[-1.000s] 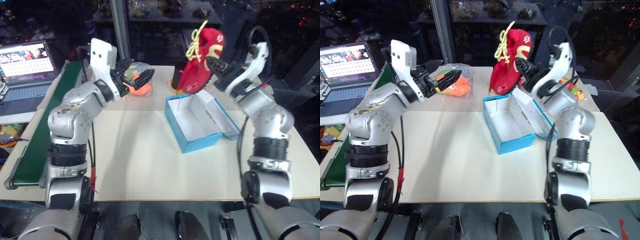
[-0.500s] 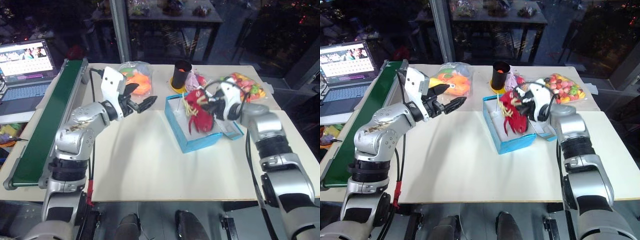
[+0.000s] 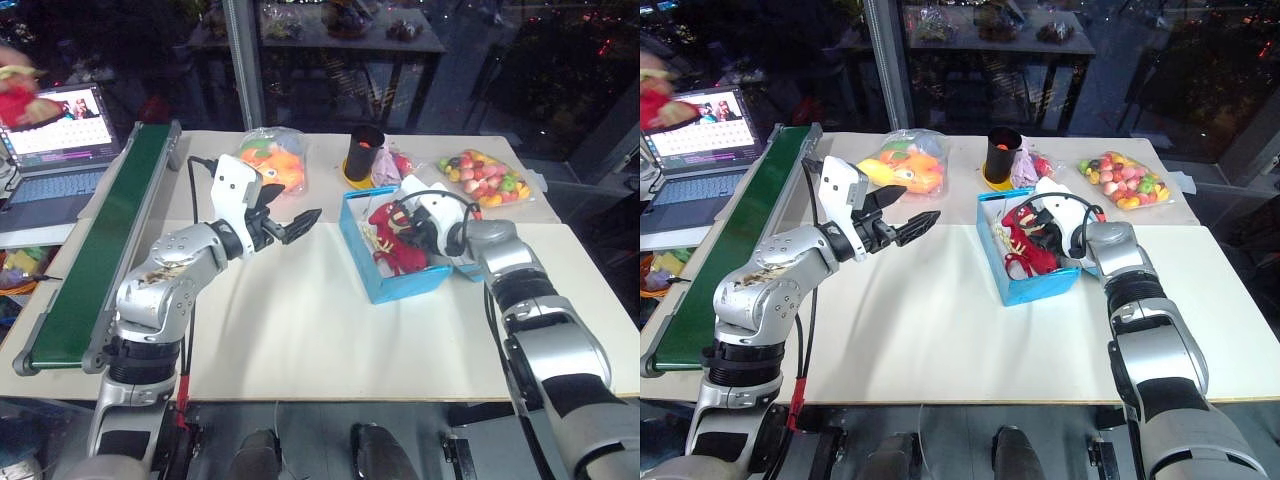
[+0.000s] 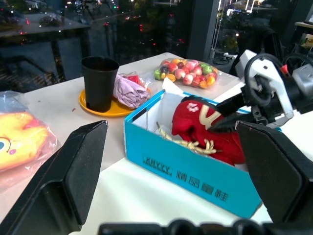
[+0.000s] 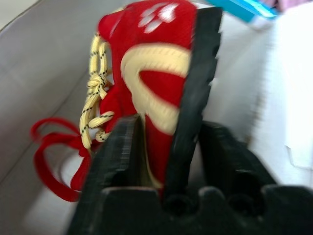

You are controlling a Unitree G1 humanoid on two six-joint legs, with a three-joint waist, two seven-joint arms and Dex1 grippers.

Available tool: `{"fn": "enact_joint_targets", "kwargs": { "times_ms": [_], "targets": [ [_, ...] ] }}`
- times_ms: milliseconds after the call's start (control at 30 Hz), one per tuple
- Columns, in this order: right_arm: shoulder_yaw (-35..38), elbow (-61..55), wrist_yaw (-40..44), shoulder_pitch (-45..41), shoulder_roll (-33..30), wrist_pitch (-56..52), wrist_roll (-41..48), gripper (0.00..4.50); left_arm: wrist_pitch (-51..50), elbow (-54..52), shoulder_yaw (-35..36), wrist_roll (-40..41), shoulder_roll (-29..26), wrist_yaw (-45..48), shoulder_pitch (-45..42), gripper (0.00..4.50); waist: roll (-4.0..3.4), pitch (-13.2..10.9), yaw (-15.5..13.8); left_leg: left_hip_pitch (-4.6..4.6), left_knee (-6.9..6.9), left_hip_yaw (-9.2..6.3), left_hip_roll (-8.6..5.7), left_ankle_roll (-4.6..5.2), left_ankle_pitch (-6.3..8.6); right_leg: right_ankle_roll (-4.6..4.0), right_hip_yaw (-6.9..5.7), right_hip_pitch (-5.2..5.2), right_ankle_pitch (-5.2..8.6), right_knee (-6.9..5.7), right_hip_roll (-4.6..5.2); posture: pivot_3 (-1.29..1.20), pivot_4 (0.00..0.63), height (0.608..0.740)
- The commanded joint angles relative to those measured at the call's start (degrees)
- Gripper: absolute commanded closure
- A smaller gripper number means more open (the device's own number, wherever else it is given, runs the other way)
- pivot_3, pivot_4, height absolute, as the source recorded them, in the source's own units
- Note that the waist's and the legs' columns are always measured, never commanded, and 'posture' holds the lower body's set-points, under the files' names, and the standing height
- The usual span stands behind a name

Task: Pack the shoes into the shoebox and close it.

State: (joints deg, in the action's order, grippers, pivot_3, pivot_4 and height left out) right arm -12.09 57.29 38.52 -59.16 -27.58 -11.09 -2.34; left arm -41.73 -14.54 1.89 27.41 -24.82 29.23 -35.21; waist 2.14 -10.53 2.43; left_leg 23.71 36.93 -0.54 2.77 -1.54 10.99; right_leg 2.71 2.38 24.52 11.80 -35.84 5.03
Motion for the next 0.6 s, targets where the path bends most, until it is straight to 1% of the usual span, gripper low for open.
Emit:
{"fn": "enact_joint_targets", "kwargs": {
  "times_ms": [33,67,100,233,333,400,500,600],
  "targets": [
    [1.00,-2.83,-3.73,-0.67,0.59,2.96,-2.12,0.42,-0.89,-3.44,0.97,1.15,-0.24,-0.31,-0.14,0.00,0.00,0.00,0.06,0.01,0.00,0.00,0.00,0.00,0.00,0.00,0.01,0.01,0.00,0.00,0.00,0.00,0.150,0.733],
    [1.27,-3.95,-4.32,-0.50,0.85,3.30,-2.31,0.08,-1.13,-3.62,1.06,1.16,-0.30,-0.35,-0.07,0.00,-0.01,-0.01,0.08,0.00,-0.01,0.00,0.00,0.00,0.00,0.00,0.01,0.01,0.00,-0.01,0.00,0.00,0.150,0.733],
    [1.34,-5.17,-4.75,-0.33,1.06,3.72,-2.56,0.02,-1.31,-3.69,1.20,1.20,-0.39,-0.38,-0.04,0.00,-0.02,-0.01,0.09,0.00,-0.01,0.00,0.00,0.00,0.00,0.00,0.00,0.02,0.00,-0.01,0.00,0.00,0.150,0.733],
    [1.75,-14.29,-6.71,0.66,1.96,3.59,-3.15,0.02,-1.19,-3.21,1.57,0.84,-1.19,-0.64,0.01,0.00,-0.02,-0.01,0.28,-0.01,-0.02,0.00,0.00,0.00,0.00,0.00,0.01,0.03,0.00,-0.03,-0.01,0.00,0.150,0.733],
    [3.18,-22.62,-4.79,1.55,2.45,0.70,-1.08,0.02,-0.62,-2.02,2.83,-0.26,-1.59,-2.45,-0.02,0.00,-0.03,-0.01,0.32,-0.02,-0.02,-0.01,0.00,0.00,0.00,0.00,0.02,0.04,0.00,-0.06,-0.01,0.00,0.150,0.733],
    [5.94,-28.61,-1.73,2.21,3.81,-3.14,3.92,0.02,-0.64,-1.10,4.30,-0.67,-1.87,-3.81,0.29,0.00,-0.03,-0.01,0.20,-0.01,-0.02,-0.01,0.00,0.00,0.00,0.00,0.01,0.04,0.00,-0.06,-0.01,0.00,0.150,0.733],
    [10.89,-39.50,2.35,4.21,6.45,-11.43,14.24,0.02,0.20,0.90,6.75,-3.21,-3.04,-6.83,2.25,0.00,-0.03,-0.01,0.26,-0.02,-0.02,-0.02,0.02,0.01,0.01,-0.01,0.01,0.04,0.00,-0.07,-0.03,0.00,0.150,0.733],
    [13.62,-49.18,4.54,7.39,8.36,-19.86,22.83,0.02,0.81,2.05,11.74,-4.70,-2.63,-11.96,4.72,0.00,-0.03,-0.01,0.09,-0.04,-0.04,-0.05,0.03,0.02,0.01,-0.01,-0.02,0.03,0.00,-0.12,-0.02,0.00,0.150,0.733]
  ]
}}
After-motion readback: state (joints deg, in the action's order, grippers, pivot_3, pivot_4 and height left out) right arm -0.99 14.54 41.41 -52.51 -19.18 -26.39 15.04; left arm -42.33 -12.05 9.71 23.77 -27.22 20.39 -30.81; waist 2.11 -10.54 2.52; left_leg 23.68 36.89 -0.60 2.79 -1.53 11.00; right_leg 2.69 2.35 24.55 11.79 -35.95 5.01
